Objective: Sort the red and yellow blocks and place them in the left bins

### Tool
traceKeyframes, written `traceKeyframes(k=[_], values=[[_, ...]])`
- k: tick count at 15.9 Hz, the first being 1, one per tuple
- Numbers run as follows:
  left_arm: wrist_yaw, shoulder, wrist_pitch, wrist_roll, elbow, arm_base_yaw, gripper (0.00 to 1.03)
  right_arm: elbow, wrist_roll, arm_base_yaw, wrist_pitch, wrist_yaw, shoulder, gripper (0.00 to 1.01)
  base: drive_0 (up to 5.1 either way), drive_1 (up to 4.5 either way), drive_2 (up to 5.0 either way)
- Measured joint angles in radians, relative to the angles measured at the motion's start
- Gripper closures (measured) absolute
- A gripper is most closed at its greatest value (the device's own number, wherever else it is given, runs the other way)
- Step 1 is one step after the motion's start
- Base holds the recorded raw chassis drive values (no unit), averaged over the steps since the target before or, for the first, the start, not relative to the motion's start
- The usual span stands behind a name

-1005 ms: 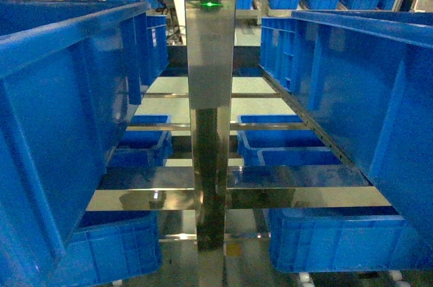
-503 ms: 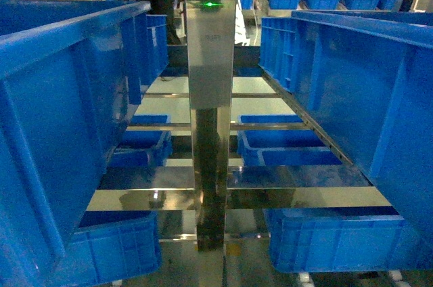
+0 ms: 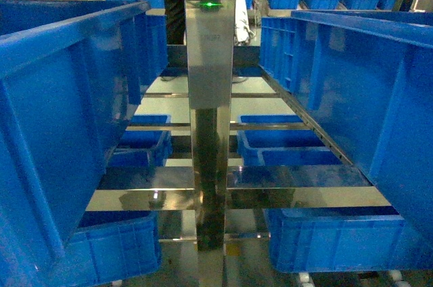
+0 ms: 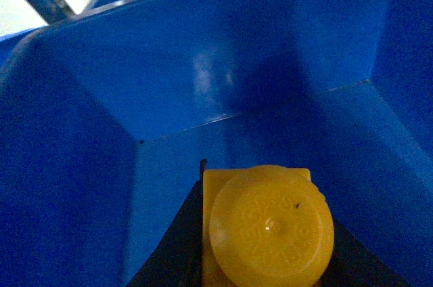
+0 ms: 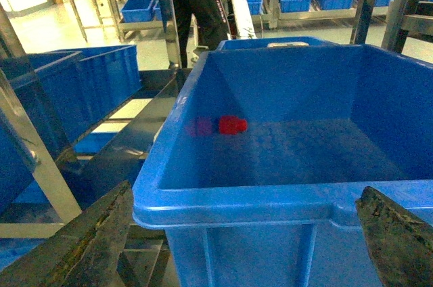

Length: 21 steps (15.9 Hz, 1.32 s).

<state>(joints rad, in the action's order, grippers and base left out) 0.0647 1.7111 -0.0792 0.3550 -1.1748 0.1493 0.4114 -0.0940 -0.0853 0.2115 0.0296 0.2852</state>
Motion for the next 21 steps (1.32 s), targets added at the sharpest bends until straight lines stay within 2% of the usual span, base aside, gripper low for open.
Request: traceKeyframes(k=[1,2,5,8,10,12,13,14,15,16,21], values=[[0.007,0.035,0.017,0.022,-0.015,0.0,0.77,0.0,0.0,0.0,0.0,0.0,0.0,0.03,0.0,0.0,0.0],[0.004,0.057,0.001,0.038,-0.015,-0.003,0.72,0.0,0.0,0.0,0.0,0.0,0.0,0.03,0.0,0.0,0.0],[0.003,0.061,-0.027,0.05,-0.014,0.009,0.48,0.0,0.0,0.0,0.0,0.0,0.0,0.03,0.0,0.0,0.0],[0.063,-0.049,-0.031,0.047,0.031,0.021,0.23,0.0,0.0,0.0,0.0,0.0,0.0,0.03,0.0,0.0,0.0],[0.135,-0.18,0.016,0.042,0.104,0.042,0.04,0.0,0.0,0.0,0.0,0.0,0.0,0.03,0.0,0.0,0.0],[0.196,-0.29,0.082,0.036,0.175,0.069,0.06,0.0,0.0,0.0,0.0,0.0,0.0,0.03,0.0,0.0,0.0],[0.241,-0.358,0.172,0.027,0.205,0.101,0.05,0.0,0.0,0.0,0.0,0.0,0.0,0.03,0.0,0.0,0.0],[0.354,-0.57,0.242,-0.051,0.255,0.223,0.05,0.0,0.0,0.0,0.0,0.0,0.0,0.03,0.0,0.0,0.0],[0.374,-0.781,0.045,-0.204,0.266,0.257,0.05,0.0,0.0,0.0,0.0,0.0,0.0,0.03,0.0,0.0,0.0],[0.334,-0.839,0.058,-0.247,0.277,0.241,0.05,0.0,0.0,0.0,0.0,0.0,0.0,0.03,0.0,0.0,0.0],[0.262,-0.879,0.061,-0.259,0.322,0.198,0.05,0.0,0.0,0.0,0.0,0.0,0.0,0.03,0.0,0.0,0.0]])
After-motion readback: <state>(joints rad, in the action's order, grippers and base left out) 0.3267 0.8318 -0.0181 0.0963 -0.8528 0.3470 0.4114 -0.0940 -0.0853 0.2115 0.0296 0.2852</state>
